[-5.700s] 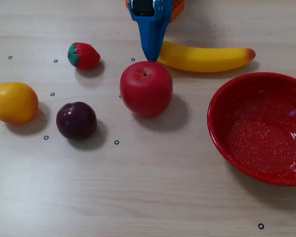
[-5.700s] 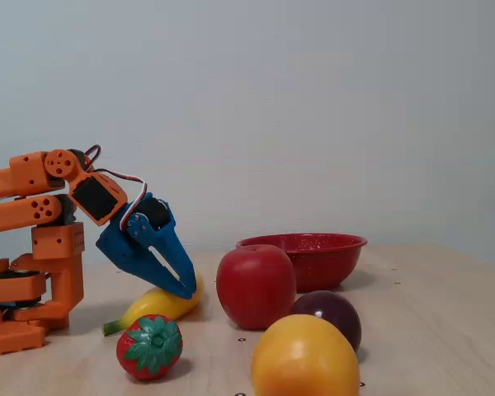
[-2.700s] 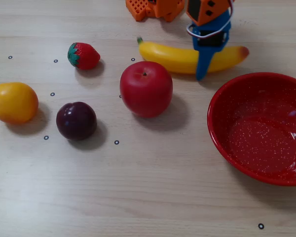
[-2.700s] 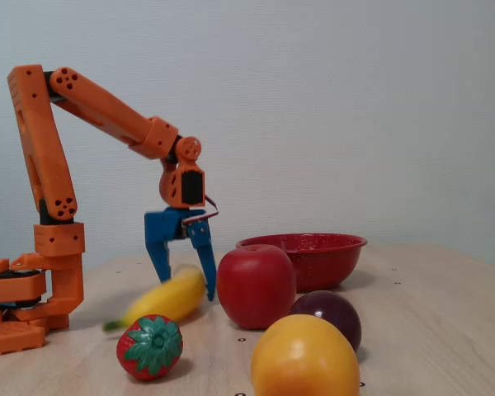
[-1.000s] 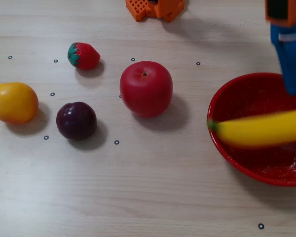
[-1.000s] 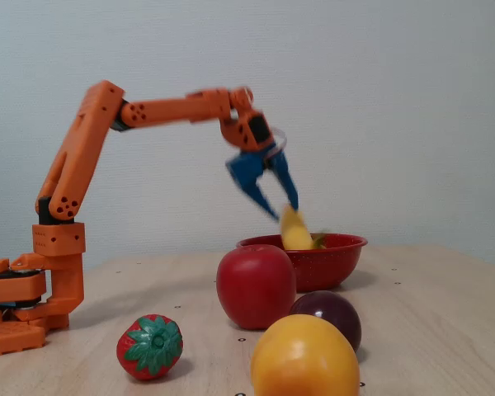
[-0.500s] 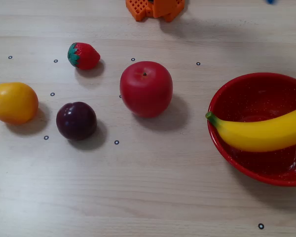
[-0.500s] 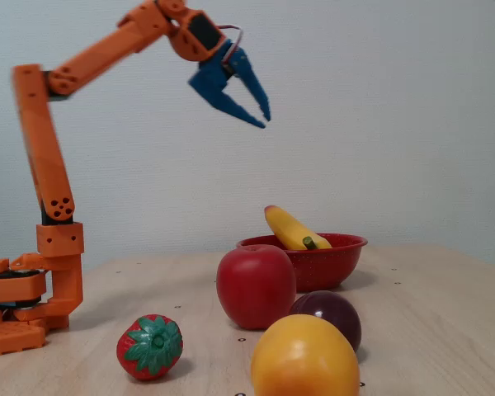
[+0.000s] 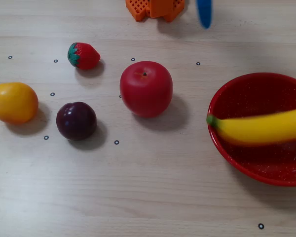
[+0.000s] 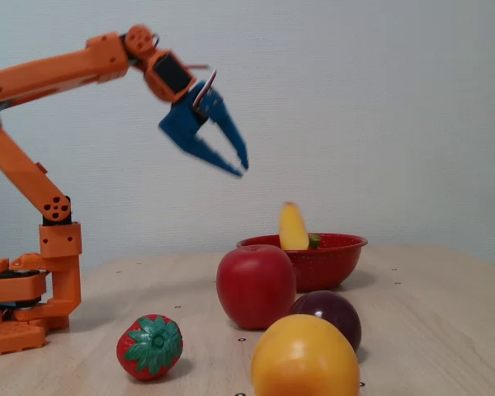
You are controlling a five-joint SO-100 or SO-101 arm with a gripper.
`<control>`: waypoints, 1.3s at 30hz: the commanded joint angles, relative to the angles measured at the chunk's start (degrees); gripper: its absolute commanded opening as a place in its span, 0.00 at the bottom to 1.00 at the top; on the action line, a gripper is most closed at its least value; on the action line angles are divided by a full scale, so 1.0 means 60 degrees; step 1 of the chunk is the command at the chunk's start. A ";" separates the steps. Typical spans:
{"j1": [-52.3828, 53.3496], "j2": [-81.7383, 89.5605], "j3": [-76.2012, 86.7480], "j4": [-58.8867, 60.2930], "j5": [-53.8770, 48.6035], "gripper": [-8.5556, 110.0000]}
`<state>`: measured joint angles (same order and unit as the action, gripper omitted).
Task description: Put the banana in the red bowl.
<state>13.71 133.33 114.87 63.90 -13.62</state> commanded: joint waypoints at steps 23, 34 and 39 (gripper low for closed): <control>-0.1860 0.7573 0.8657 -0.2256 -0.0322 0.07; -0.2563 0.8965 0.9917 -0.2417 -0.0439 0.07; -0.2637 0.9375 1.0137 -0.2109 -0.0747 0.07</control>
<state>-1.49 188.35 178.33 51.77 -16.44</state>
